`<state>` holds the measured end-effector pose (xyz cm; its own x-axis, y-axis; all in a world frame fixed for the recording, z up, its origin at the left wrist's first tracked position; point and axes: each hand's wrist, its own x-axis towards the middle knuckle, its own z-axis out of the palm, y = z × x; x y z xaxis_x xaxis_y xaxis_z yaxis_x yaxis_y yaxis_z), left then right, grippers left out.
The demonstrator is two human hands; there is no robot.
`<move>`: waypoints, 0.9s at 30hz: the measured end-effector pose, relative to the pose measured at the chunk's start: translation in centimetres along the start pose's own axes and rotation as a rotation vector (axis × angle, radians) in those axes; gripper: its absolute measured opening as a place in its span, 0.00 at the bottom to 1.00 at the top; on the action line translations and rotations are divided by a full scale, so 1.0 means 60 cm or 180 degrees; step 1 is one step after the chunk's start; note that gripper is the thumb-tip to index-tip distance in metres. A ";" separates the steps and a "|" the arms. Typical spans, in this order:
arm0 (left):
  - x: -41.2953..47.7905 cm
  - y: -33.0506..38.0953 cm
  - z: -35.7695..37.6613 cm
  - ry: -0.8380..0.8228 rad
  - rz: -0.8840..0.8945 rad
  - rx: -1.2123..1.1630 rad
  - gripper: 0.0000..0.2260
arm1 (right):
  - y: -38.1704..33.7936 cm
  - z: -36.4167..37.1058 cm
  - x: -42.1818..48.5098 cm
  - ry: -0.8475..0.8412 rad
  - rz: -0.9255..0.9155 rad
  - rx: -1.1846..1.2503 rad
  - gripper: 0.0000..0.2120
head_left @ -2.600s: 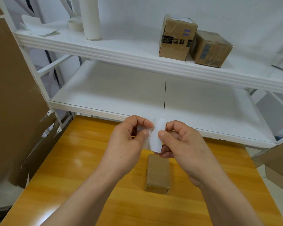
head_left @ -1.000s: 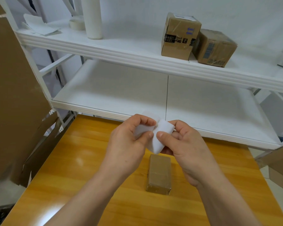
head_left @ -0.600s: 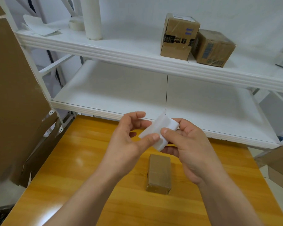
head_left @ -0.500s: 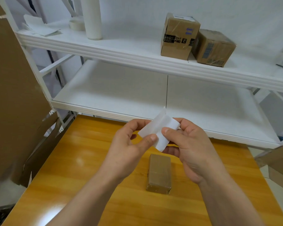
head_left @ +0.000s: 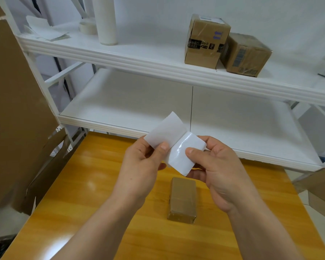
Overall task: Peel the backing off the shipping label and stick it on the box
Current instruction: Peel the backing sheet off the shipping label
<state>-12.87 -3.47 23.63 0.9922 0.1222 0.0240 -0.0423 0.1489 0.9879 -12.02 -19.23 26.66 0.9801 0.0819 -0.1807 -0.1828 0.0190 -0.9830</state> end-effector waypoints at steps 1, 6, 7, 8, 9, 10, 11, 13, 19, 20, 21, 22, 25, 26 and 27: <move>0.000 0.001 0.001 0.0006 -0.0031 -0.0090 0.09 | 0.000 0.000 0.001 0.0001 0.0004 -0.0001 0.10; 0.002 0.009 0.003 0.0036 -0.0054 -0.0535 0.11 | 0.000 0.001 0.003 -0.0038 0.0048 0.0114 0.10; 0.003 0.008 0.003 0.0068 -0.0038 -0.0576 0.11 | 0.001 0.001 0.004 -0.0043 0.0059 0.0138 0.10; 0.004 0.007 0.003 0.0103 -0.0023 -0.0594 0.11 | 0.001 0.001 0.004 -0.0045 0.0065 0.0152 0.10; 0.005 0.007 0.004 0.0135 -0.0003 -0.0594 0.11 | 0.001 0.001 0.005 -0.0046 0.0065 0.0154 0.11; 0.005 0.006 0.005 0.0164 0.0019 -0.0587 0.11 | 0.001 0.001 0.005 -0.0044 0.0063 0.0153 0.11; 0.005 0.006 0.006 0.0185 0.0045 -0.0580 0.11 | 0.001 0.001 0.005 -0.0040 0.0062 0.0159 0.11; 0.005 0.005 0.008 0.0233 0.0087 -0.0567 0.12 | 0.001 0.000 0.006 -0.0038 0.0066 0.0190 0.11; 0.008 0.005 0.013 0.0448 0.0150 -0.0484 0.12 | 0.003 -0.004 0.008 -0.0060 0.0107 0.0251 0.13; 0.008 0.005 0.013 0.0483 0.0152 -0.0450 0.11 | 0.003 -0.004 0.008 -0.0078 0.0110 0.0271 0.14; 0.009 0.005 0.013 0.0511 0.0160 -0.0409 0.12 | 0.002 -0.004 0.007 -0.0099 0.0113 0.0280 0.15; 0.009 0.004 0.013 0.0531 0.0174 -0.0361 0.12 | 0.002 -0.004 0.006 -0.0118 0.0115 0.0276 0.16; 0.007 0.004 0.013 0.0536 0.0272 -0.0122 0.11 | 0.000 -0.005 0.005 -0.0135 0.0127 0.0280 0.14; 0.006 0.004 0.013 0.0528 0.0331 0.0001 0.11 | 0.000 -0.005 0.004 -0.0135 0.0137 0.0319 0.12; 0.005 0.004 0.013 0.0520 0.0394 0.0115 0.11 | -0.001 -0.006 0.003 -0.0134 0.0146 0.0363 0.10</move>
<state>-12.48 -4.18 23.99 0.9474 0.2952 0.1233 -0.1555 0.0879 0.9839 -11.78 -19.56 26.69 0.9668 0.1271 -0.2216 -0.2375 0.1272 -0.9630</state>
